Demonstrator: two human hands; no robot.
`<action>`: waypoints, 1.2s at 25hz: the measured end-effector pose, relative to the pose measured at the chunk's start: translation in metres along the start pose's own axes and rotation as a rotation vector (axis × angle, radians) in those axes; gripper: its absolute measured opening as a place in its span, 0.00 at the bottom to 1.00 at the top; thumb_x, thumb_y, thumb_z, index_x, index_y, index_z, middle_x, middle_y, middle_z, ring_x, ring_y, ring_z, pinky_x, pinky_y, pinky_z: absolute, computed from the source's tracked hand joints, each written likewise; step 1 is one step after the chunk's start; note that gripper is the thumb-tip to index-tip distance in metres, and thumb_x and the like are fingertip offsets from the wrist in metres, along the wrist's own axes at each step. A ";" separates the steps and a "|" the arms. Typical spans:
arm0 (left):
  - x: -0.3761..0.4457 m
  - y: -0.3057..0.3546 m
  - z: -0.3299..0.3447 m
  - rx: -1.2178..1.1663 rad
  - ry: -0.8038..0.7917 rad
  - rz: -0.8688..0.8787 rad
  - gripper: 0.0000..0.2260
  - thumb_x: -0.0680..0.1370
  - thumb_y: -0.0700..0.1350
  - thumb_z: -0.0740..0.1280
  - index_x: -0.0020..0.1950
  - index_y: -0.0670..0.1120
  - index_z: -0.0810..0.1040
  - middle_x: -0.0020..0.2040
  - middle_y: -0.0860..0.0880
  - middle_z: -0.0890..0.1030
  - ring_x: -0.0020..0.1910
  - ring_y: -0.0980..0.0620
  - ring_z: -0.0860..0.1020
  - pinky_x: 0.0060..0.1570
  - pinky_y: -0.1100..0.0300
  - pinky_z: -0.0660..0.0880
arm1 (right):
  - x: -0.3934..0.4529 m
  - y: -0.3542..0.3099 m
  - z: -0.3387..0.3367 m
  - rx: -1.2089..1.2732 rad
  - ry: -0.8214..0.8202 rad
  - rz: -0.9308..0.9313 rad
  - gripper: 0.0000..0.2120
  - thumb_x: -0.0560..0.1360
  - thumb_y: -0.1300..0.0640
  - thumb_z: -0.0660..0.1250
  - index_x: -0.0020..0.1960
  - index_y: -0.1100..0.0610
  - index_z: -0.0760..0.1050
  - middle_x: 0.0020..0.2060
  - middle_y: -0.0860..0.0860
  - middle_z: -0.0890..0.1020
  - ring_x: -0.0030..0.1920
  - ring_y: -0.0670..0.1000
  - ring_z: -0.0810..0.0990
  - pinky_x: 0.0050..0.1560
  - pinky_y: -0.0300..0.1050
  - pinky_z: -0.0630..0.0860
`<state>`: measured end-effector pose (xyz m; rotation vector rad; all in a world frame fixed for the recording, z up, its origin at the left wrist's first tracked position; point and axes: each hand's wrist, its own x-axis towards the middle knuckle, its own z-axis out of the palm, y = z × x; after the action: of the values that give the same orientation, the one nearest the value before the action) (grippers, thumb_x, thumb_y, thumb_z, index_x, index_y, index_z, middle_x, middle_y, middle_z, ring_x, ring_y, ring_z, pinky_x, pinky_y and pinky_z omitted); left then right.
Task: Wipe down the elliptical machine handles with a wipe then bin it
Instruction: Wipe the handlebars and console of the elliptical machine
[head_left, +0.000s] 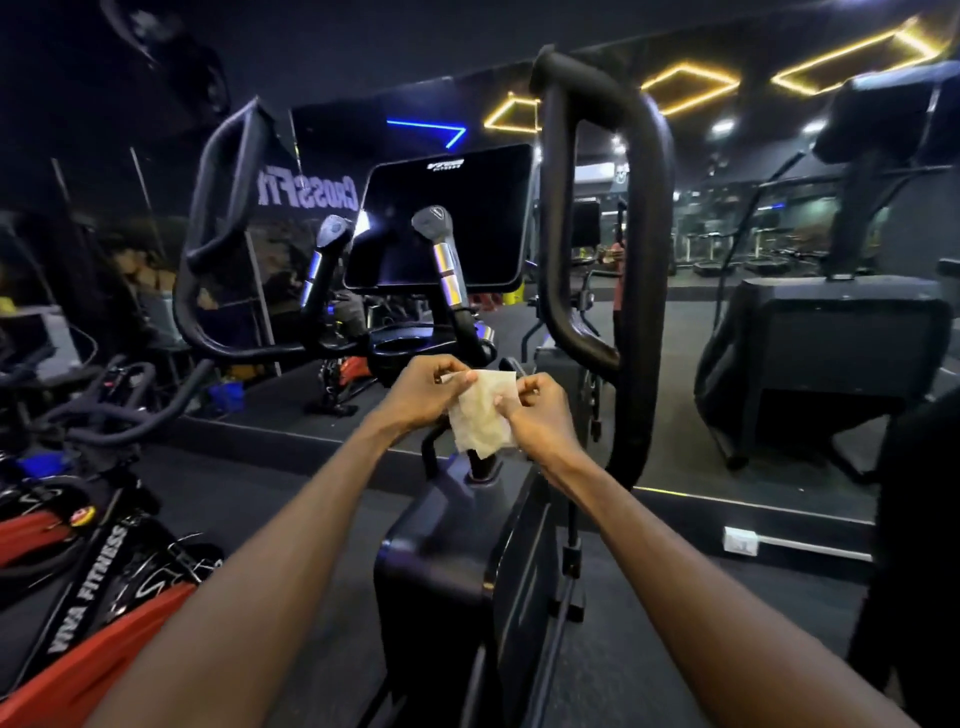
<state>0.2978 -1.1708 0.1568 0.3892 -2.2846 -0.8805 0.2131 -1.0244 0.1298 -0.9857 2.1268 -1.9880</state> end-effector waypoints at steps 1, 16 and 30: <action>0.012 -0.004 -0.001 0.046 0.022 -0.003 0.05 0.78 0.45 0.70 0.44 0.46 0.83 0.36 0.53 0.81 0.36 0.56 0.76 0.44 0.51 0.78 | 0.014 0.003 0.006 -0.028 0.030 -0.008 0.07 0.75 0.62 0.69 0.44 0.55 0.71 0.38 0.45 0.77 0.40 0.46 0.77 0.38 0.41 0.74; 0.116 -0.029 -0.005 0.084 0.415 -0.059 0.04 0.72 0.43 0.76 0.41 0.47 0.82 0.35 0.52 0.82 0.34 0.57 0.78 0.38 0.68 0.75 | 0.129 0.011 0.102 -0.151 0.133 -0.277 0.13 0.81 0.55 0.55 0.53 0.58 0.77 0.50 0.55 0.79 0.54 0.58 0.78 0.55 0.54 0.73; 0.177 -0.028 -0.025 -0.011 0.673 0.103 0.06 0.79 0.44 0.63 0.54 0.44 0.74 0.53 0.47 0.71 0.48 0.51 0.75 0.52 0.57 0.75 | 0.184 0.018 0.140 0.201 0.226 0.095 0.30 0.77 0.36 0.44 0.43 0.55 0.77 0.42 0.55 0.83 0.45 0.57 0.82 0.51 0.54 0.74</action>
<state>0.1837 -1.2879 0.2344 0.4730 -1.6601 -0.5906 0.1246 -1.2368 0.1577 -0.6447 1.9787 -2.3034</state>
